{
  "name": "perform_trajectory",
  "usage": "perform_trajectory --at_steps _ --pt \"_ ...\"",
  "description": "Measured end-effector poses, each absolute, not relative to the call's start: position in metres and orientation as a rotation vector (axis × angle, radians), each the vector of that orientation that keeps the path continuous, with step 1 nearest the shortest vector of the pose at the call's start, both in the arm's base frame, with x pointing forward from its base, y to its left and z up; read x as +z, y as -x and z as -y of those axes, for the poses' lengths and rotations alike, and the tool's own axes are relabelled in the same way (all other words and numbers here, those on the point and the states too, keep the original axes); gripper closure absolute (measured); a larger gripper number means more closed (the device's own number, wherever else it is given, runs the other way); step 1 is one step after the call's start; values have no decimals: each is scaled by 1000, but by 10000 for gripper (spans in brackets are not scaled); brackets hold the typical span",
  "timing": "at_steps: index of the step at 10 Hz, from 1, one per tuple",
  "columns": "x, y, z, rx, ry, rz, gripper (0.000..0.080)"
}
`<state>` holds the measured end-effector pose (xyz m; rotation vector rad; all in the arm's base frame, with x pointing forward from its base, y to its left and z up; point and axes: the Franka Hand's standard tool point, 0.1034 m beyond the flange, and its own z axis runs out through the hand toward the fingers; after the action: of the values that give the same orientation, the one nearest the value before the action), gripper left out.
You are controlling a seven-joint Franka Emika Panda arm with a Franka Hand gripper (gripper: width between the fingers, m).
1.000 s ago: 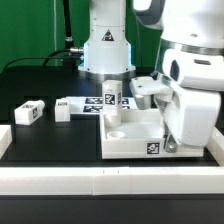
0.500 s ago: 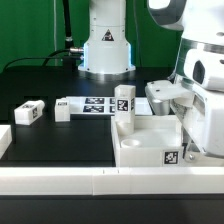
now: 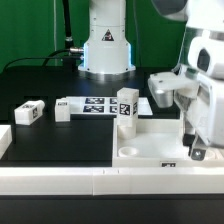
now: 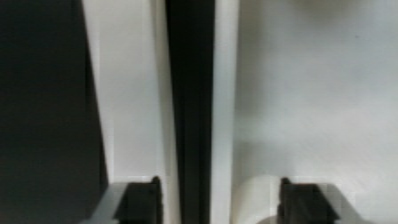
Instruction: Assemble square table
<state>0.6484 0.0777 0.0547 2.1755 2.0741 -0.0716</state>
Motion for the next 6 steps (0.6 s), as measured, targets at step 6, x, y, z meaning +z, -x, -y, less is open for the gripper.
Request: perform_trajectory --at_steps 6 --pt "103 -642 -23 -83 -2136 -2095 152"
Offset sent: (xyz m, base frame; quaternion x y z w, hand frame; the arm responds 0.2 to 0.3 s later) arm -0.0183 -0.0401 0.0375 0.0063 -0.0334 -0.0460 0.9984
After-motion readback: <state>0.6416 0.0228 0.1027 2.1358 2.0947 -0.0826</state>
